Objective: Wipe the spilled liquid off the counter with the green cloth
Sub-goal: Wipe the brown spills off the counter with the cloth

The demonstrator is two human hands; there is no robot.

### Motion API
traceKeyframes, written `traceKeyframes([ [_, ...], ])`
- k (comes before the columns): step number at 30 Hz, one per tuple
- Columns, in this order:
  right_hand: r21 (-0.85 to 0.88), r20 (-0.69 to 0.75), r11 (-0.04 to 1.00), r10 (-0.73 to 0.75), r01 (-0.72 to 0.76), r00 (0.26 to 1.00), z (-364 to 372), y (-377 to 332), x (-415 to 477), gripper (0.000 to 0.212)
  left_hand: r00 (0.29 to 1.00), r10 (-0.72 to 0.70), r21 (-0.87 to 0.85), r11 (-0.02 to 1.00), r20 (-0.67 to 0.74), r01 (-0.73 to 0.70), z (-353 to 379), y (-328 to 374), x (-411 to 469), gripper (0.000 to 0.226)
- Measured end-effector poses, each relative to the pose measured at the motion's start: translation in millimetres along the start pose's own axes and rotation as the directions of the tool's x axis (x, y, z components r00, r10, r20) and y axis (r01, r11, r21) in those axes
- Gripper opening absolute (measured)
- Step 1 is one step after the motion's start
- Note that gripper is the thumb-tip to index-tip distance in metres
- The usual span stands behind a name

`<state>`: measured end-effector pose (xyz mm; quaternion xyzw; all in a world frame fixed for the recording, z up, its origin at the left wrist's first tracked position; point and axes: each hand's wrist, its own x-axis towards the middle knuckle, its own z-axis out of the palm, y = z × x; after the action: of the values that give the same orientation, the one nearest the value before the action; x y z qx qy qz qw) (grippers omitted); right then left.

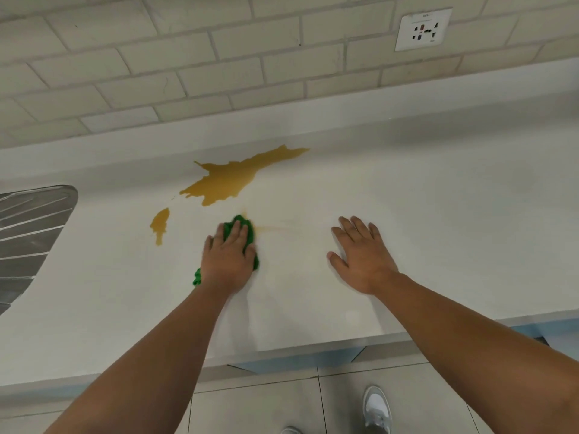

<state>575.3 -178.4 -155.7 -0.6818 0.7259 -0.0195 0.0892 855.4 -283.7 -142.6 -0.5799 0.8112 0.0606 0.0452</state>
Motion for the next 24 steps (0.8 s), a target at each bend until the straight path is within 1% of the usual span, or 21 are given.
traceKeyframes([
  [2,-0.014,-0.003,1.000,0.005,-0.005,1.000,-2.2,-1.7,1.5,0.085,0.983,0.183,0.023,0.983,0.016,-0.183,2.3,9.7,-21.9,0.059],
  [4,-0.037,-0.016,0.999,0.003,-0.004,1.000,-7.6,-2.6,7.5,0.087,0.942,0.333,0.032,0.942,0.035,-0.334,5.4,2.3,-52.1,0.058],
  [6,-0.036,-0.033,0.999,-0.013,0.012,0.999,-12.0,-2.1,16.5,0.087,0.914,0.403,0.027,0.914,0.035,-0.404,10.3,-21.8,-76.2,0.057],
  [8,-0.009,-0.030,0.999,-0.032,0.031,0.999,-12.3,-1.9,23.9,0.087,0.930,0.367,0.024,0.930,0.023,-0.367,11.3,-55.3,-83.4,0.058],
  [10,0.019,-0.018,0.999,-0.041,0.042,0.999,-7.9,-2.8,25.9,0.087,0.974,0.225,0.022,0.974,0.015,-0.226,9.0,-86.1,-73.9,0.063],
  [12,0.034,-0.028,0.999,-0.041,0.042,0.999,-3.3,-3.6,24.8,0.086,0.999,0.047,0.025,0.999,0.003,-0.047,6.4,-103.7,-51.3,0.070],
  [14,0.039,-0.041,0.998,-0.038,0.039,0.998,-1.9,-2.5,25.0,0.083,0.995,-0.101,0.045,0.994,0.004,0.100,4.5,-99.5,-22.7,0.068],
  [16,0.042,-0.041,0.998,-0.041,0.043,0.998,-2.5,-2.0,25.0,0.081,0.987,-0.163,0.041,0.986,0.013,0.162,2.1,-74.5,-0.1,0.064],
  [18,0.040,-0.047,0.998,-0.042,0.044,0.998,-2.3,-1.8,24.6,0.081,0.992,-0.124,0.029,0.992,-0.002,0.124,0.5,-39.4,8.5,0.062],
  [21,0.033,-0.050,0.999,-0.041,0.042,0.998,-2.7,-1.3,24.1,0.081,0.998,0.063,0.028,0.998,-0.003,-0.063,2.7,7.5,-10.7,0.061],
  [24,0.041,-0.049,0.998,-0.036,0.038,0.998,-3.1,-1.2,23.8,0.080,0.975,0.222,0.045,0.974,0.011,-0.222,10.1,23.5,-50.0,0.060],
])
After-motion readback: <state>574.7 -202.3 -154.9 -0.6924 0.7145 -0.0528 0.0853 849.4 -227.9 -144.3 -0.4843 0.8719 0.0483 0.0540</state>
